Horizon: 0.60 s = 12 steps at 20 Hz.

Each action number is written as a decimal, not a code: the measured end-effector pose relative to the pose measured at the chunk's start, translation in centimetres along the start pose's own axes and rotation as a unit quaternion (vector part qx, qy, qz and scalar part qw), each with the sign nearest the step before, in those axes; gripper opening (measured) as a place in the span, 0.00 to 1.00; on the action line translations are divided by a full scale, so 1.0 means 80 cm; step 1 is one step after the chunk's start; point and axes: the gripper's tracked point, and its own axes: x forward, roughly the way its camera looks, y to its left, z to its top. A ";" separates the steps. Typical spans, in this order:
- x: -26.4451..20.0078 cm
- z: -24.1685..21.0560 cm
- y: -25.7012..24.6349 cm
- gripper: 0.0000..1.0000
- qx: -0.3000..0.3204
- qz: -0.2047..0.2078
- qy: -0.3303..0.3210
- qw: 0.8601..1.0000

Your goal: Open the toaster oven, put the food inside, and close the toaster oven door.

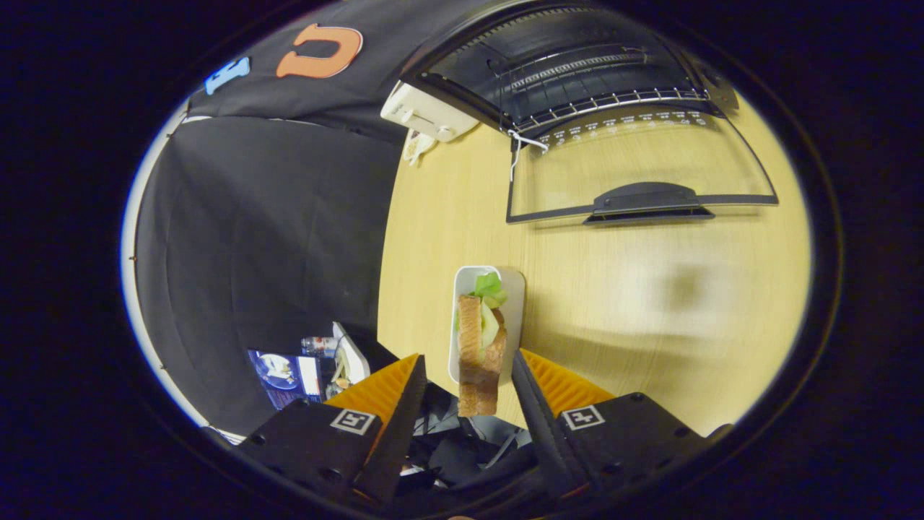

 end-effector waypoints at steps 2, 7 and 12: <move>0.009 0.000 -0.004 0.72 0.003 0.000 0.008 1.000; 0.022 -0.003 -0.004 0.51 0.022 0.009 0.029 0.999; 0.003 -0.007 0.011 0.33 0.004 0.027 0.030 0.999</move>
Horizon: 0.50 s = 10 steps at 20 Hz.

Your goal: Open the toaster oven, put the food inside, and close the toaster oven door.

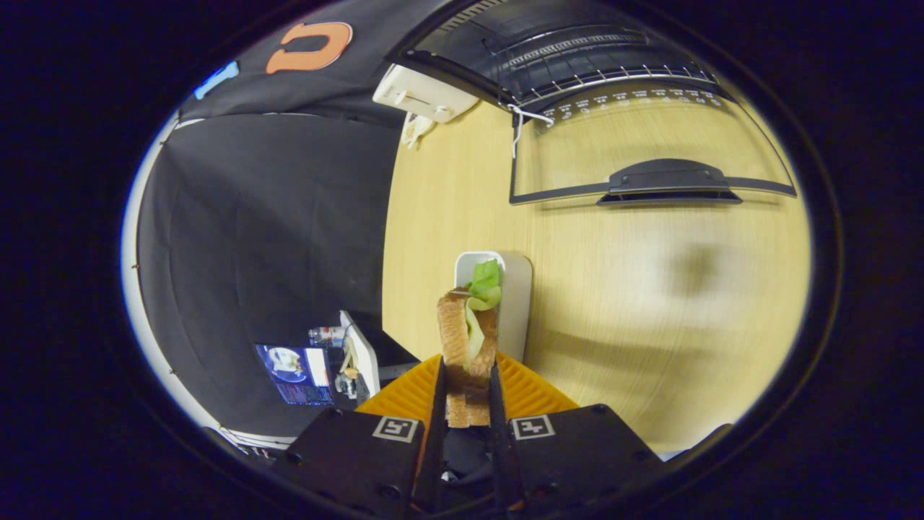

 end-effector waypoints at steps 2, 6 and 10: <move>-0.018 0.000 0.015 0.33 0.005 0.016 -0.011 1.000; -0.073 0.030 0.050 0.33 0.032 0.060 -0.074 0.995; -0.131 0.088 0.053 0.33 0.042 0.069 -0.184 0.980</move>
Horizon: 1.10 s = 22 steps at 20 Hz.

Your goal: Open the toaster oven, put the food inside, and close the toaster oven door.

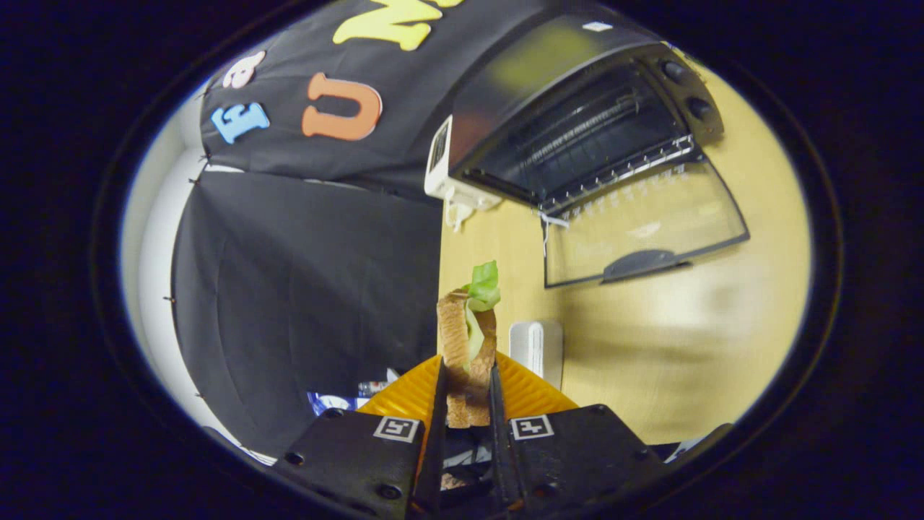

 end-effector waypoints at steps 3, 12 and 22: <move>-0.009 0.051 -0.018 0.33 0.022 -0.005 -0.067 0.998; 0.031 0.172 -0.099 0.33 0.127 0.027 -0.200 0.971; 0.079 0.255 -0.149 0.32 0.195 0.047 -0.311 0.929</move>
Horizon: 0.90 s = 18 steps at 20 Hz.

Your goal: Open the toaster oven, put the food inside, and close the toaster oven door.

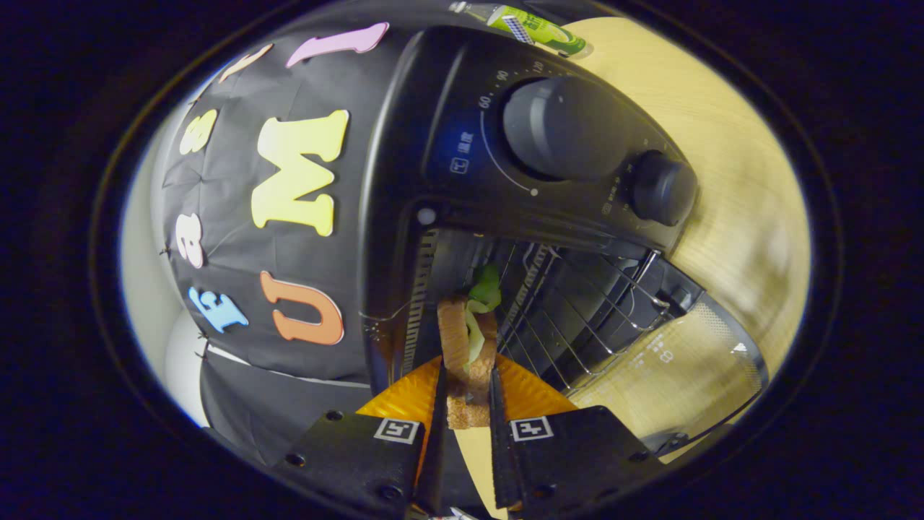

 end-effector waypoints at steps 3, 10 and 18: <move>0.012 0.003 -0.006 0.32 0.003 -0.002 -0.022 1.000; 0.017 -0.027 -0.007 0.56 -0.122 -0.063 -0.001 0.991; -0.025 -0.061 -0.024 1.00 -0.262 -0.136 0.043 0.955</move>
